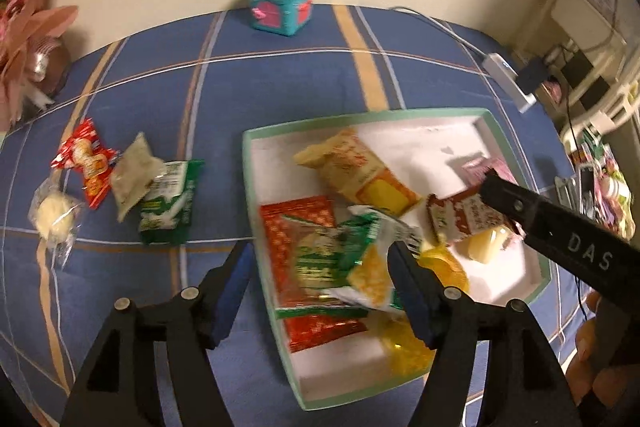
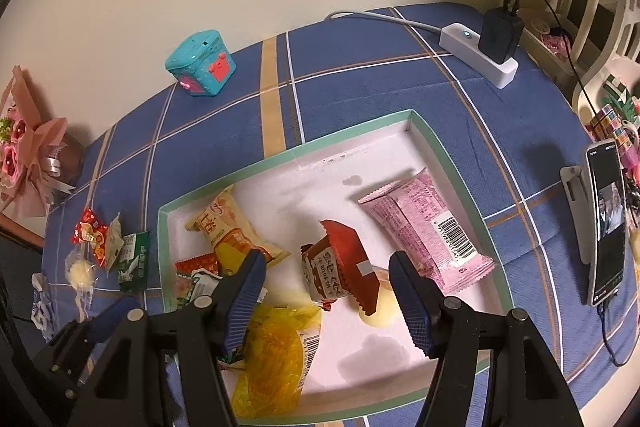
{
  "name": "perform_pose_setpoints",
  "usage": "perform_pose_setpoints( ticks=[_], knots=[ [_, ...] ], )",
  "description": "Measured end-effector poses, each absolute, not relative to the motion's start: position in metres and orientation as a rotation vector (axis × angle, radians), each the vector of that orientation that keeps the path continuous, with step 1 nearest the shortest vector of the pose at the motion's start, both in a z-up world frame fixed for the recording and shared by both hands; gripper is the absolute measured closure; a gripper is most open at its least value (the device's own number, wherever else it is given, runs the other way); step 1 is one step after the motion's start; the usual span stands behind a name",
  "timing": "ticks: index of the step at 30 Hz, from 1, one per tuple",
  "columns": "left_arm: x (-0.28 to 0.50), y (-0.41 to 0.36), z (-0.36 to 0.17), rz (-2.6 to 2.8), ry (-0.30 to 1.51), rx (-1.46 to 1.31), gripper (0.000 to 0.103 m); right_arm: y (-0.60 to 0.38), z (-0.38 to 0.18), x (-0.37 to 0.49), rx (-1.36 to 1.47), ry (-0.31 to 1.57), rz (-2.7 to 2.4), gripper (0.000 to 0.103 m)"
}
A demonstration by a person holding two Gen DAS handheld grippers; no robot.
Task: Organize snacks
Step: 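Release both packs into the tray, opening both tools, then withdraw both open tools from the tray toward the remaining snacks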
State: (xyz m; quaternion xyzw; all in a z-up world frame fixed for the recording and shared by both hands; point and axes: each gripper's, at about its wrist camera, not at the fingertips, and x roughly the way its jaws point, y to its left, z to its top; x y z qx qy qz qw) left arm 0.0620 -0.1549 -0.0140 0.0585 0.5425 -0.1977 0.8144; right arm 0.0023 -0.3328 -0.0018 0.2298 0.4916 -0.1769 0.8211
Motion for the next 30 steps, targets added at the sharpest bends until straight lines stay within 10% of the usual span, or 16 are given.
perform_pose_setpoints(
  ticks=[30],
  knots=[
    [0.087, -0.07, -0.003, -0.167, 1.141, -0.02, 0.031, -0.277, 0.015, 0.015, 0.303, 1.057, -0.317, 0.036]
  ],
)
